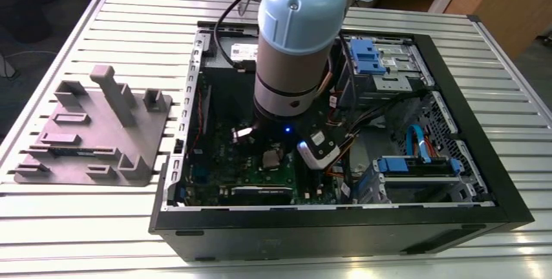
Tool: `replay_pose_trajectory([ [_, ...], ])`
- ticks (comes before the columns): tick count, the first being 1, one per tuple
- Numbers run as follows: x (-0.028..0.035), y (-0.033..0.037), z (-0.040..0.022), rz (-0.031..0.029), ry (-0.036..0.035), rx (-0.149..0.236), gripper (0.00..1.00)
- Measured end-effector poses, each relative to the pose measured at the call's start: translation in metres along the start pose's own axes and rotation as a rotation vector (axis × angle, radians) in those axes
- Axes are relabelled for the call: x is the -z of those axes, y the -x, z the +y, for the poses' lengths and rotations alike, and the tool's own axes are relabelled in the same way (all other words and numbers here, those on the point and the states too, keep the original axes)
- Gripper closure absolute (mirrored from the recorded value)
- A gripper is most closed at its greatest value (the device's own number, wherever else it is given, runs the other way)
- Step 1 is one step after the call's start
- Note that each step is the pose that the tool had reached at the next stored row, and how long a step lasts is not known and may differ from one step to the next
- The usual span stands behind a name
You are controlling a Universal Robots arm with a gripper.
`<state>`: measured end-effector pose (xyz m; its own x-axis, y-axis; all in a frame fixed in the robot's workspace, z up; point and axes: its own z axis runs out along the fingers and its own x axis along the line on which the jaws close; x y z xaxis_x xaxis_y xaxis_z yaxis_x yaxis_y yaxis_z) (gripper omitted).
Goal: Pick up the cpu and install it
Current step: 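Place the cpu into insertion slot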
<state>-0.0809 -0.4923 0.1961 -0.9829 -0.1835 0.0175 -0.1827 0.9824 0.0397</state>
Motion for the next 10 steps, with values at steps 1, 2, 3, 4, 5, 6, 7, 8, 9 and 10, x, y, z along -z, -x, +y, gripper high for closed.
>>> replay_pose_trajectory([
  [1, 0.0000, 0.0000, 0.0000, -0.0006, 0.0000, -0.016, 0.55],
  [2, -0.0001, 0.0000, 0.0000, -0.0011, 0.0001, -0.029, 0.55],
  [3, -0.0001, 0.0000, 0.0000, -0.0014, 0.0002, -0.038, 0.55],
  [4, -0.0001, 0.0000, 0.0000, -0.0016, 0.0002, -0.042, 0.55],
  [5, -0.0001, 0.0000, 0.0000, -0.0016, 0.0003, -0.042, 0.55],
  [6, -0.0001, 0.0000, 0.0000, -0.0016, 0.0002, -0.043, 0.55],
  [7, -0.0001, 0.0000, 0.0000, -0.0017, 0.0002, -0.043, 0.55],
  [8, -0.0001, 0.0000, 0.0000, -0.0017, 0.0003, -0.043, 0.55],
  [9, -0.0002, -0.0004, 0.0001, -0.0018, 0.0004, -0.045, 0.55],
  [10, -0.0003, -0.0006, 0.0001, -0.0019, 0.0004, -0.047, 0.55],
])
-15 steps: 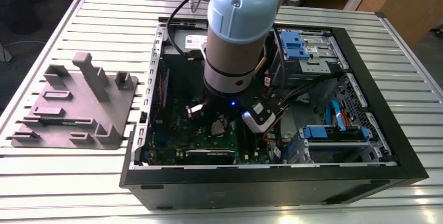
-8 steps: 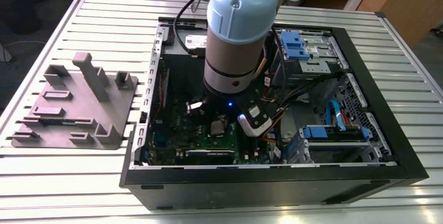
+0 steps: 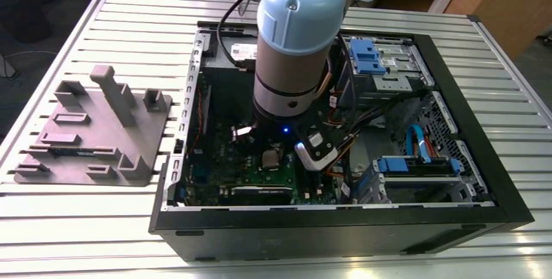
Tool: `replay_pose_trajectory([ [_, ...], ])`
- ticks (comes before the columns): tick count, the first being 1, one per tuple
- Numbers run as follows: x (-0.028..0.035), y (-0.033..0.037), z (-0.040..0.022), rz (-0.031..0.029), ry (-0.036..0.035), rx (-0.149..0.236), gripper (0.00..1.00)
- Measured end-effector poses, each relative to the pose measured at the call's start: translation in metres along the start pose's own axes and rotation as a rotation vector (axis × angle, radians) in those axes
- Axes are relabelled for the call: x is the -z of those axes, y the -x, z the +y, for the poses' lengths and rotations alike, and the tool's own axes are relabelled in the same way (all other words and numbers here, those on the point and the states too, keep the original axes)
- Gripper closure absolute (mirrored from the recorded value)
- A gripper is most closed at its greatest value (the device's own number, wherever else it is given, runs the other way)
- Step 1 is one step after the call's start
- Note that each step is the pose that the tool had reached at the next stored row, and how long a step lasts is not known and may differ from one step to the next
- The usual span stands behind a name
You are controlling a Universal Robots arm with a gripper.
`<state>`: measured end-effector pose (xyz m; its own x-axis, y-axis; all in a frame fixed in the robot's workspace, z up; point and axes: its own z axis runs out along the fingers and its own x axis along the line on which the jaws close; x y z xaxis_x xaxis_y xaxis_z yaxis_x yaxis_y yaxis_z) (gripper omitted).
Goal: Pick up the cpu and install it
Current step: 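Place the cpu into insertion slot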
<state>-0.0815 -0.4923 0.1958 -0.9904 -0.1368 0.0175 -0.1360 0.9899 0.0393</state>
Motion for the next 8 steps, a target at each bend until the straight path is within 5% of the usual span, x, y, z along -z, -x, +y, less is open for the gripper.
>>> replay_pose_trajectory([
  [8, -0.0004, -0.0008, 0.0001, -0.0009, 0.0003, -0.025, 0.55],
])
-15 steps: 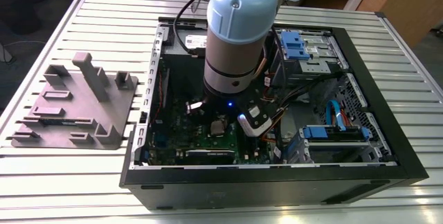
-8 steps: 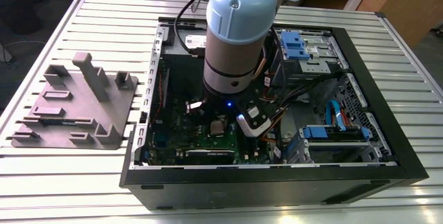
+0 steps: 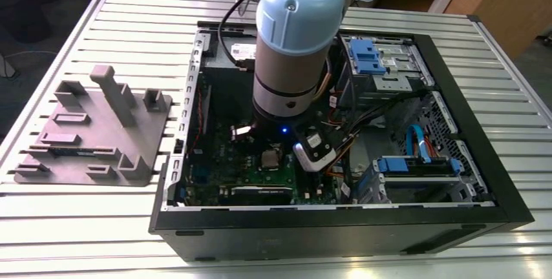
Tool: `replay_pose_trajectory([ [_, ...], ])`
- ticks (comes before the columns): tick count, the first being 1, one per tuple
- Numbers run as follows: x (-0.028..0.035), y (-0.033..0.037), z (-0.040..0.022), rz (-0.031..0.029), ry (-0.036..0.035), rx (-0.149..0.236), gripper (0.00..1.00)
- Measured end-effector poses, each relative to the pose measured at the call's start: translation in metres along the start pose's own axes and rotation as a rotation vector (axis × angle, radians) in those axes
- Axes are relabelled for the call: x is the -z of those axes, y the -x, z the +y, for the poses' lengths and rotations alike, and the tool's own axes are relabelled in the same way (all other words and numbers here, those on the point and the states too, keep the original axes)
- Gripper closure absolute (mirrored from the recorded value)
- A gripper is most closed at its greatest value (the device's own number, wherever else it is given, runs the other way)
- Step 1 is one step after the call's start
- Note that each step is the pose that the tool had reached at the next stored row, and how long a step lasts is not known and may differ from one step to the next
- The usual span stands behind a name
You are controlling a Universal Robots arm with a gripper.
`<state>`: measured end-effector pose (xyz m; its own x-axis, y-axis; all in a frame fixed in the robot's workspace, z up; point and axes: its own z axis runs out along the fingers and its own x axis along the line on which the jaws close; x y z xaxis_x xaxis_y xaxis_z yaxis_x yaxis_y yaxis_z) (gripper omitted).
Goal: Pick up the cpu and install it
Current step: 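Place the cpu into insertion slot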
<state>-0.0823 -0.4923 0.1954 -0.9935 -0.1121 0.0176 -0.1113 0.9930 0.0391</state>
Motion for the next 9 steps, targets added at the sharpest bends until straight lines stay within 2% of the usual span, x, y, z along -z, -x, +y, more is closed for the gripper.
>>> replay_pose_trajectory([
  [3, -0.0003, 0.0000, -0.0001, -0.0003, 0.0002, -0.007, 0.55],
  [9, -0.0014, -0.0019, 0.0002, -0.0026, 0.0012, -0.063, 0.55],
])
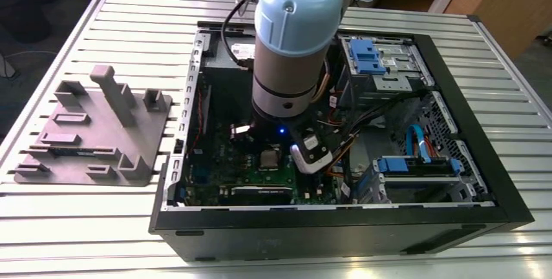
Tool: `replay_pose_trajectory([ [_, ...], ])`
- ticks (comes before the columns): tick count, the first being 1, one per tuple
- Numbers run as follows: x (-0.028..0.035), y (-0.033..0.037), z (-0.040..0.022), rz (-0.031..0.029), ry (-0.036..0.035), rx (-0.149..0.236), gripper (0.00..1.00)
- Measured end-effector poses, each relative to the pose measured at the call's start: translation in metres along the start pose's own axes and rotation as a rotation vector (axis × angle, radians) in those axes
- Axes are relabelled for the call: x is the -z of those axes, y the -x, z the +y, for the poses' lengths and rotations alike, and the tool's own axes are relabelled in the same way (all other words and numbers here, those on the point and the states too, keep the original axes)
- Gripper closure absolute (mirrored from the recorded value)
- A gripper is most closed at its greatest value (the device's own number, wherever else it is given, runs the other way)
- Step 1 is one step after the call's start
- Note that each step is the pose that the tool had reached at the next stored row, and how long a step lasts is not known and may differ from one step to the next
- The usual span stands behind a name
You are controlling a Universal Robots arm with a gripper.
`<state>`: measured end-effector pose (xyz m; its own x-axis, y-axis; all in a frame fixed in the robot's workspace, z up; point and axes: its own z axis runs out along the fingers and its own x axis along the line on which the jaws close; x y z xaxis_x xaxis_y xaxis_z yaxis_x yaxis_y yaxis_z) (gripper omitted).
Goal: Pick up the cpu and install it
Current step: 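Place the cpu into insertion slot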
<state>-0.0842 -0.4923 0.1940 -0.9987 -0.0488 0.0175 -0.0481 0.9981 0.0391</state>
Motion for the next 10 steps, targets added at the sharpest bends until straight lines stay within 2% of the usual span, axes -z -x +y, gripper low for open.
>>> replay_pose_trajectory([
  [10, -0.0003, -0.0002, -0.0003, -0.0024, 0.0008, -0.063, 0.55],
])
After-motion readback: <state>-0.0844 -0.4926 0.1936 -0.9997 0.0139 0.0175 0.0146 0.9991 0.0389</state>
